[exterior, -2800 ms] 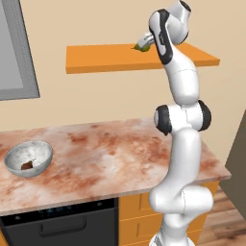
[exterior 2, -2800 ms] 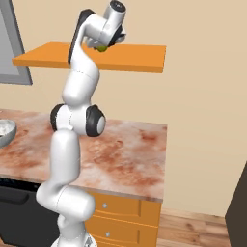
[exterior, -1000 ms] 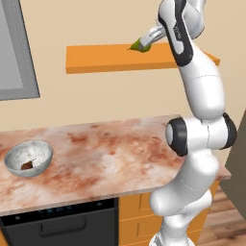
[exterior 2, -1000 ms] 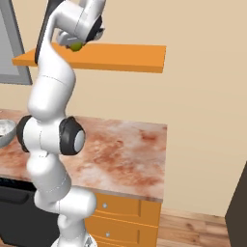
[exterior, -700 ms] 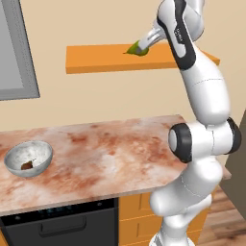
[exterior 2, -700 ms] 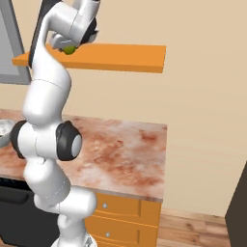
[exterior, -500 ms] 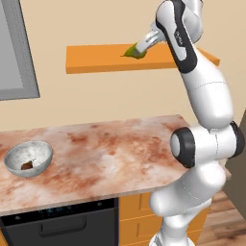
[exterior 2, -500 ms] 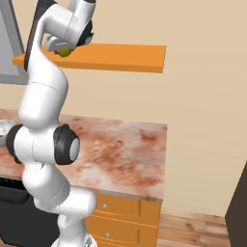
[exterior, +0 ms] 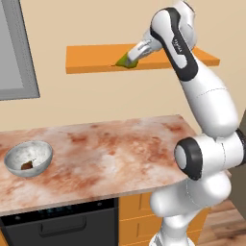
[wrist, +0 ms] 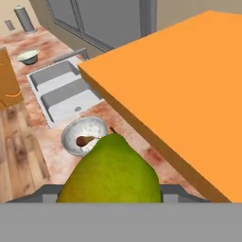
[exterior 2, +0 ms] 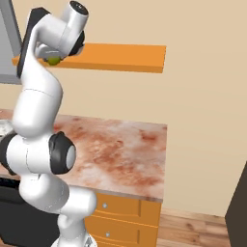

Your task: Pick the pears from the cabinet and place them in one bowl. Pick the orange from the sink and place it in the other bowl.

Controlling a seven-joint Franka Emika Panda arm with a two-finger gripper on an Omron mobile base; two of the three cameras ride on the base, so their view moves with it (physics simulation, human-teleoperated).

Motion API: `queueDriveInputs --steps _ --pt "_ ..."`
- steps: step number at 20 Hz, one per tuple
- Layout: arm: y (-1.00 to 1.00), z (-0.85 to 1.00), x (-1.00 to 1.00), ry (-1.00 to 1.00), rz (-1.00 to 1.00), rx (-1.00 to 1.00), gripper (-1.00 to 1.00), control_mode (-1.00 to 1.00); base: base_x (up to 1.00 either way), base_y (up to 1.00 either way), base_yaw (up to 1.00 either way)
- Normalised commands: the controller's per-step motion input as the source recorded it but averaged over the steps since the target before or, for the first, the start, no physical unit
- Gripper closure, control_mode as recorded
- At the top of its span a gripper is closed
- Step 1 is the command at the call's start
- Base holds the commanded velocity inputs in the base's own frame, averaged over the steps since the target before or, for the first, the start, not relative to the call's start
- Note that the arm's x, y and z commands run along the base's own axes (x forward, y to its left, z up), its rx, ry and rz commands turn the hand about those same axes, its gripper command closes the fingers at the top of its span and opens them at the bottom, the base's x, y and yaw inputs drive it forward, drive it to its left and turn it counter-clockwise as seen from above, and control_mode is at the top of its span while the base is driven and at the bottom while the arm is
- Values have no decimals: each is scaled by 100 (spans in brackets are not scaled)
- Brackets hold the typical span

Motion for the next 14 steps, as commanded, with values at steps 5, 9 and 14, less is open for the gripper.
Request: queueDriveInputs --steps 5,9,14 --pt "37 -30 -21 1 0 9 100 -100 0 0 0" --pt "43 -27 -23 0 0 3 100 -100 0 0 0" --pt "44 -24 -18 0 0 0 100 -100 0 0 0"
